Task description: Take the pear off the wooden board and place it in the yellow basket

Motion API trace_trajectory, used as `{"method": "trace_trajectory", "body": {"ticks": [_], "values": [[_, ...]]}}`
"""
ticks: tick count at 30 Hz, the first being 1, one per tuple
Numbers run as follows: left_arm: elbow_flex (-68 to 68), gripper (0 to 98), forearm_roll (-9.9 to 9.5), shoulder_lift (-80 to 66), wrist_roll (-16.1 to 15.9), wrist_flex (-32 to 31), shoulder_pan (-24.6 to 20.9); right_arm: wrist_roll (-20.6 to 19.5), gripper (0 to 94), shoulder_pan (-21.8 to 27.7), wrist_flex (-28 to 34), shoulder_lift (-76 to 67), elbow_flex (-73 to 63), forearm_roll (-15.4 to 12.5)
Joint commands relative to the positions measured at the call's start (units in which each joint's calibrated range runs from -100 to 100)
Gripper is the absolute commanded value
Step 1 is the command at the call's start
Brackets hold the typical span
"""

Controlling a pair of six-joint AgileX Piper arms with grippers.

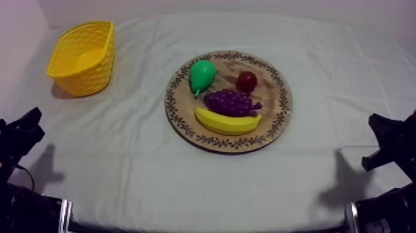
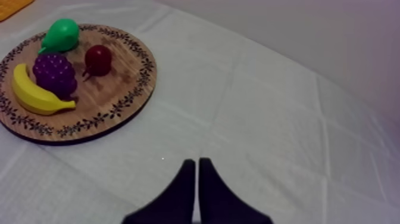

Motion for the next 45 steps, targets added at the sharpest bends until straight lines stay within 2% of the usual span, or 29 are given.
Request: {"method": "trace_trajectory", "body": {"ticks": [1,19,25,35,45], "values": [[0.36,0.0,-0.22,0.00,-7.51,-1.07,1.55,-0.01,0.3,-0.01,0.00,-0.01,-0.01,0.00],[0.26,0.0,-0.08,0.00,-8.40,-0.77,1.62,-0.01,0.3,-0.01,0.00,-0.01,-0.01,0.00],[-2.16,0.0,1.21,0.89,-9.00,1.19,2.28,-0.01,0.3,-0.01,0.00,-0.01,-0.01,0.00],[-23.69,0.0,2.74,19.72,-11.25,6.31,2.49,-0.01,0.3,-0.01,0.00,-0.01,-0.01,0.00],[-44.85,0.0,3.43,38.00,-12.97,7.68,4.34,-0.01,0.3,-0.01,0.00,-0.01,-0.01,0.00]]}}
